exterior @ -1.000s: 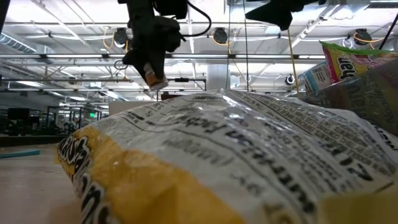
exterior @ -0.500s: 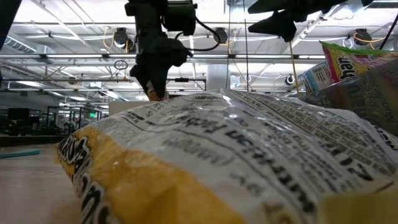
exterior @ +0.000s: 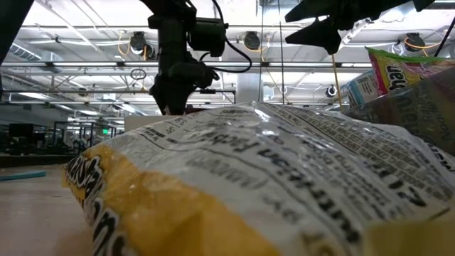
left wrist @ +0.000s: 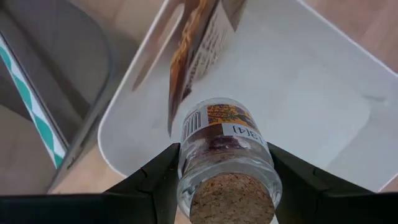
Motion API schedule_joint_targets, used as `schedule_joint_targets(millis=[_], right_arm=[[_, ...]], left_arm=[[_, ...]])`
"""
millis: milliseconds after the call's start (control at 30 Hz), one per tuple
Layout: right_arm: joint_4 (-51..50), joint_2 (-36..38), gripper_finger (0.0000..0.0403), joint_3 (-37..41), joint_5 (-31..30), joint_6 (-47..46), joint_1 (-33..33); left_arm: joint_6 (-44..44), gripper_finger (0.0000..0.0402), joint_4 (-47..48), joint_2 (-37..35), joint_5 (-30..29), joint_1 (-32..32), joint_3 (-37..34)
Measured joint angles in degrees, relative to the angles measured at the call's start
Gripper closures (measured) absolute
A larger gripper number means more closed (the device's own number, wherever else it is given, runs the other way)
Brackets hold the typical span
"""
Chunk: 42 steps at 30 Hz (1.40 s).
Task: Pick & Place Food Item
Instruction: Put the brown seasoning bottle into the white bin
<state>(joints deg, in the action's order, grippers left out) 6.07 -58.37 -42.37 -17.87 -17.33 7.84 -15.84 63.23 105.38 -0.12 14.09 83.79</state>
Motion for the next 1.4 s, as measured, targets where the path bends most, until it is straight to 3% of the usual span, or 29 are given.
schedule_joint_targets(millis=[367,700,800,933,1167,1400], right_arm=[[0.0,0.0,0.0149,0.0,-0.2,0.2,0.0],[-0.1,0.0,0.0149,0.0,-0.3,1.2,0.0],[-0.1,0.0,0.0149,0.0,-0.3,1.5,0.0],[-0.1,0.0,0.0149,0.0,-0.3,1.1,-0.4],[-0.1,0.0,0.0149,0.0,-0.1,0.9,-0.8],[-0.3,0.0,0.0149,0.0,0.1,0.9,-0.6]], left_arm=[[-0.6,0.0203,-0.2,0.0,3.5,-0.6,0.0],[0.2,0.0203,-0.1,0.0,3.6,-8.1,0.0],[-5.5,0.0203,-0.1,0.0,3.9,-8.9,0.0],[-16.9,0.0203,-0.7,0.0,9.1,-7.0,0.0],[-34.8,0.0203,-3.5,0.0,8.7,-4.7,0.0],[-40.9,0.0203,-2.8,0.3,7.1,-1.1,0.0]])
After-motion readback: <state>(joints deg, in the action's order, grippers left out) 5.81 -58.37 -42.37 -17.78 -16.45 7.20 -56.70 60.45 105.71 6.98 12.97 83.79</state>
